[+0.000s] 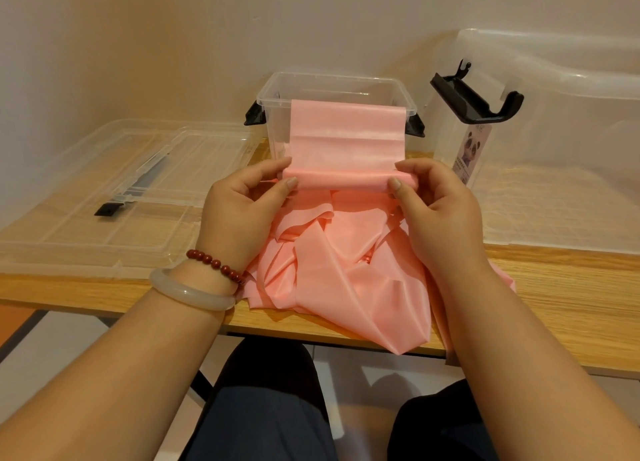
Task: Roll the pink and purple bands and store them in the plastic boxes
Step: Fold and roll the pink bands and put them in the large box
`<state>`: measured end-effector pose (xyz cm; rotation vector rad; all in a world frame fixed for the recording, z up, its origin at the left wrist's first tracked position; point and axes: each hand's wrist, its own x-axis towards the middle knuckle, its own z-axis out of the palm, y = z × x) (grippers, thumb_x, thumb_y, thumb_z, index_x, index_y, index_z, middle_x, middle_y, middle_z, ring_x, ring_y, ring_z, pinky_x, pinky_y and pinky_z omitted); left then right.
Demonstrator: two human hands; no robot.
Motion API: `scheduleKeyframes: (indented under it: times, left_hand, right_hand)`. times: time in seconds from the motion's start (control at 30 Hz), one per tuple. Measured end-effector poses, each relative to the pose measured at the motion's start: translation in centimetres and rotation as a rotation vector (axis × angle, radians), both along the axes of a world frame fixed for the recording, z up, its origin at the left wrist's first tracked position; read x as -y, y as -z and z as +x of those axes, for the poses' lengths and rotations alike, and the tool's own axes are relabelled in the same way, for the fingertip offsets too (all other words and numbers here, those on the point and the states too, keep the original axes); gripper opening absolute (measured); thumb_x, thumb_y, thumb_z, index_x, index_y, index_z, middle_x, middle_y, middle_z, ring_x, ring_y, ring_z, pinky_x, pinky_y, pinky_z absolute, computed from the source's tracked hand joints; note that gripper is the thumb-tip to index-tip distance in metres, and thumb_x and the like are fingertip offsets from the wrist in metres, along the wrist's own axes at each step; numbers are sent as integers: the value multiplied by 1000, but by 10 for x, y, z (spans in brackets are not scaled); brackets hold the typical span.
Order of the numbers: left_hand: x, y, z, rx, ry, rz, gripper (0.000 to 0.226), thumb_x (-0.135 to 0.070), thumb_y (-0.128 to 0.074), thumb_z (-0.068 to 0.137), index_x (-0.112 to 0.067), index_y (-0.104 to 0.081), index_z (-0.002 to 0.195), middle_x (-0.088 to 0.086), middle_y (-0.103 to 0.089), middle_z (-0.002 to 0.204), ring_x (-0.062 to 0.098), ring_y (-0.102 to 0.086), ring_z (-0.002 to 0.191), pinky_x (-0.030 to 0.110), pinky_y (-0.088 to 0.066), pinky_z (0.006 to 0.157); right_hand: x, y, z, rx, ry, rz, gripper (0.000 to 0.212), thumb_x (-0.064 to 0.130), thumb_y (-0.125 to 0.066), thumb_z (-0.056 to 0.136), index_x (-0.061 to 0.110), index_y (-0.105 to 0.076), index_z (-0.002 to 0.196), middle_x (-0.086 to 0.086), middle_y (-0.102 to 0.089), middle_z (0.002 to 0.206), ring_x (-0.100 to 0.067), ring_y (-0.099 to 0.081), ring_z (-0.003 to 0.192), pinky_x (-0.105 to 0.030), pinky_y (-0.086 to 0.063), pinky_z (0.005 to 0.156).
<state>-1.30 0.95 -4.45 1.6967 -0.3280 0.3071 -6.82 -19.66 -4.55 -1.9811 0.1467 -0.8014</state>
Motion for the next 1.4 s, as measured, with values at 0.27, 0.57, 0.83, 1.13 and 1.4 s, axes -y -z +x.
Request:
scheduleKeyframes:
  times: [0.27,0.57,0.83,1.13,1.4]
  left_hand:
    - [0,1,2,4,-31,17,30,-17,-70,86,-20,-69,115,-14,-68,102,-1,-65,97,15,-53,83]
    - [-1,1,3,9,-32,60,32,-16,-70,86,-25,-66,117,-8,-68,112,-5,-61,102,10,-50,87]
    - [0,0,0,5,-45,18,29,-19,-67,89,-31,-64,115,-21,-66,102,-10,-61,100,10,-51,82]
    - [2,1,-1,-47,13,-76,34,-9,-66,88,-29,-64,116,-11,-70,105,2,-68,94,16,-55,75]
    - [2,0,-2,2,-17,-16,24,-16,-60,93,-24,-66,115,-6,-71,95,-1,-68,79,11,-53,69]
  right_hand:
    - [-2,-1,-2,-32,4,52,24,22,-64,93,27,-67,116,14,-65,107,-3,-63,100,-23,-54,89]
    - [-3,0,-3,-62,-22,7,44,23,-62,95,27,-56,138,31,-56,110,22,-53,100,-9,-45,93]
    - [-3,1,-2,-59,-11,34,47,15,-60,94,28,-55,139,15,-61,127,-6,-58,119,-37,-49,102]
    - [-2,0,-2,-64,-10,-28,45,15,-62,94,25,-56,137,19,-58,121,19,-49,105,-1,-37,90]
    - [1,1,0,13,30,-28,13,20,-63,94,32,-67,97,7,-66,103,-2,-61,90,-21,-51,82]
